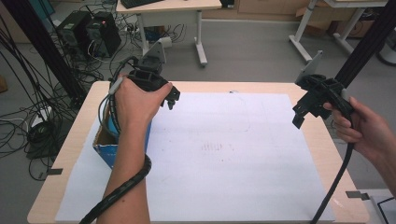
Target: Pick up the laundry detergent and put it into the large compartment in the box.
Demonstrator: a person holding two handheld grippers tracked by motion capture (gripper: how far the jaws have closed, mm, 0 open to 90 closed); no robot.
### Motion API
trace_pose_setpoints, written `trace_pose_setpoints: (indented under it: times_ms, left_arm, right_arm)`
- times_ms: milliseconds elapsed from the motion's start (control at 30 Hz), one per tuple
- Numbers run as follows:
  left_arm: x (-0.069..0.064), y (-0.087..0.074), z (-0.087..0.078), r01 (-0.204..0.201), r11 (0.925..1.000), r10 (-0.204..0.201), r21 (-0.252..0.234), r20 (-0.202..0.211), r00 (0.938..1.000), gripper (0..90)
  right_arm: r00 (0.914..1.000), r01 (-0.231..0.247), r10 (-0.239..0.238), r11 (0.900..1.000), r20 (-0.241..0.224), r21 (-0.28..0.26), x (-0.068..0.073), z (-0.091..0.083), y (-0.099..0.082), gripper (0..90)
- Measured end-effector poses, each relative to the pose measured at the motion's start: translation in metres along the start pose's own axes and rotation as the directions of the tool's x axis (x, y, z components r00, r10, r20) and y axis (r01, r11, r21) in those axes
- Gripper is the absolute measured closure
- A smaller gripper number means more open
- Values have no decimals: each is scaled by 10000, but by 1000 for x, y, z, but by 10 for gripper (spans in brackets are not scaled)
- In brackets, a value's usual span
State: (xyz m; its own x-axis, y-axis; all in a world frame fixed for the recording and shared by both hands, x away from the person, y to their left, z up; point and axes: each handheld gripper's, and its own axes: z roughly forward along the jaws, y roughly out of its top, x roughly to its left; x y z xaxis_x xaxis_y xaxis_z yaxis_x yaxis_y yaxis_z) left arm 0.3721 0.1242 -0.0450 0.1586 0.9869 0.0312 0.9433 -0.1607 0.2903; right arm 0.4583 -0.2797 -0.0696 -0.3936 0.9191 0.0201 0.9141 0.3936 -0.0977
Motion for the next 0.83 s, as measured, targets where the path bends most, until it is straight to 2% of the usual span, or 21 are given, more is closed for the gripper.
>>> trace_pose_setpoints:
  times_ms: [833]
  left_arm:
    - [-3, -2, 1, -80, 9999, 81, 111, -73, 9999, 104]
  right_arm:
    - [10000, 55, -55, 10000, -81, -38, -1, 1, -3, 37]
